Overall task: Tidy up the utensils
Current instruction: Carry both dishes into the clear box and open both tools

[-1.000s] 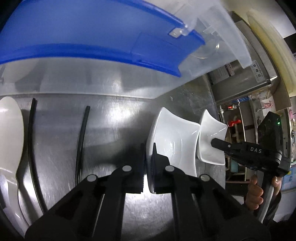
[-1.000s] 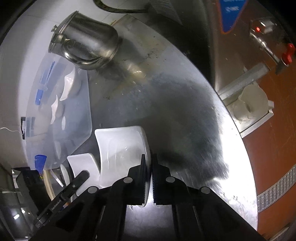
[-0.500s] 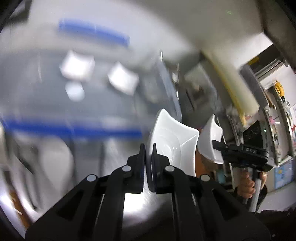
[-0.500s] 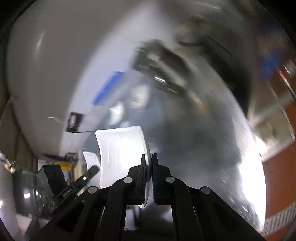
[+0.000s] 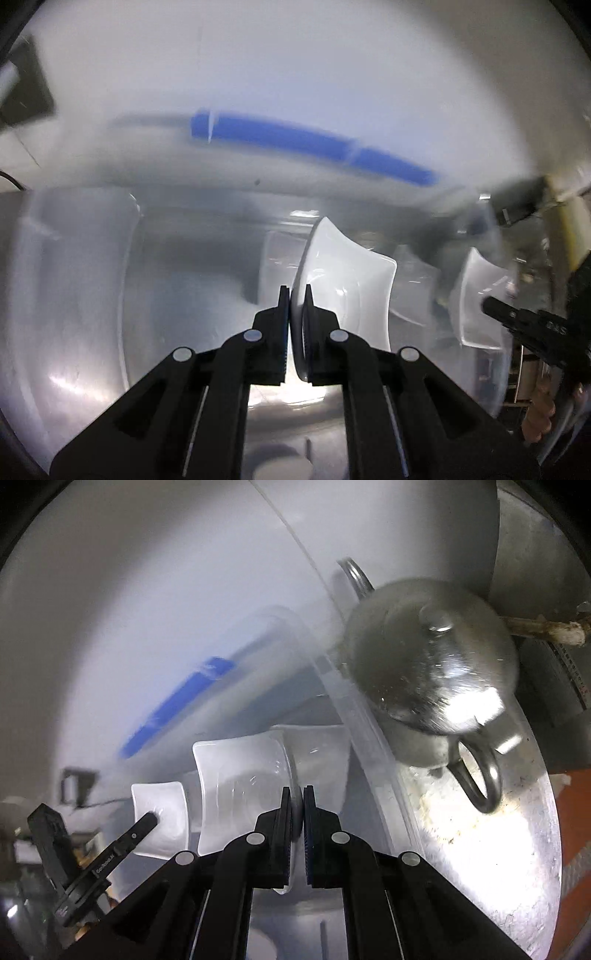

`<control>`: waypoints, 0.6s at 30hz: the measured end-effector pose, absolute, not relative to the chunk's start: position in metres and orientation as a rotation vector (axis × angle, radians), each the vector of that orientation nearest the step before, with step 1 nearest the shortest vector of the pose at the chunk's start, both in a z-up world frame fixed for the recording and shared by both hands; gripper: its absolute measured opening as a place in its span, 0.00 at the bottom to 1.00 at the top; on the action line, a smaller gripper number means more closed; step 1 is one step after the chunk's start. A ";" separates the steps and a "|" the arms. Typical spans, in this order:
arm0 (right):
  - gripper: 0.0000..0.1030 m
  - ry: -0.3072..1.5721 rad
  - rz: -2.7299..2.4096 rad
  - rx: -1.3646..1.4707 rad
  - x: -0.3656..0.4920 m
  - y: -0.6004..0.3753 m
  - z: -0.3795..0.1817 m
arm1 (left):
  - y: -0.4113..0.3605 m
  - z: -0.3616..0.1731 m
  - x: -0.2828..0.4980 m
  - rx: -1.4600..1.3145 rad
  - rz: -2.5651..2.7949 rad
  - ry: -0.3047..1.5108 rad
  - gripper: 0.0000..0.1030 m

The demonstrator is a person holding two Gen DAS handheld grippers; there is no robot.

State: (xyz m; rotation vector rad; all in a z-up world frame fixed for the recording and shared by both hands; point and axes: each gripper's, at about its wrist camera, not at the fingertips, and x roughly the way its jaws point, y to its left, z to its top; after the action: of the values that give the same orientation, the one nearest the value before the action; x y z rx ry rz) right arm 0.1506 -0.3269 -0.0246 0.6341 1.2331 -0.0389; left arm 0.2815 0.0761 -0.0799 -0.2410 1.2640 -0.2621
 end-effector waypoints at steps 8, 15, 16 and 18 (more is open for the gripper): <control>0.06 1.273 -0.209 0.375 0.178 -0.280 -0.040 | 0.065 -0.128 0.316 -0.183 -0.270 1.366 0.05; 0.06 1.332 -0.316 0.219 0.193 -0.256 -0.072 | 0.056 -0.122 0.314 -0.103 -0.246 1.339 0.05; 0.07 1.340 -0.323 0.202 0.193 -0.254 -0.073 | 0.054 -0.116 0.316 -0.092 -0.241 1.325 0.05; 0.09 1.361 -0.312 0.174 0.194 -0.247 -0.076 | 0.053 -0.106 0.313 -0.069 -0.232 1.288 0.05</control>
State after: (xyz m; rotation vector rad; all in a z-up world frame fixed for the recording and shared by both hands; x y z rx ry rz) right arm 0.1941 -0.2468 -0.0760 0.1735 1.3614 -0.3123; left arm 0.3129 0.0529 -0.1057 -0.0689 1.2882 -0.2317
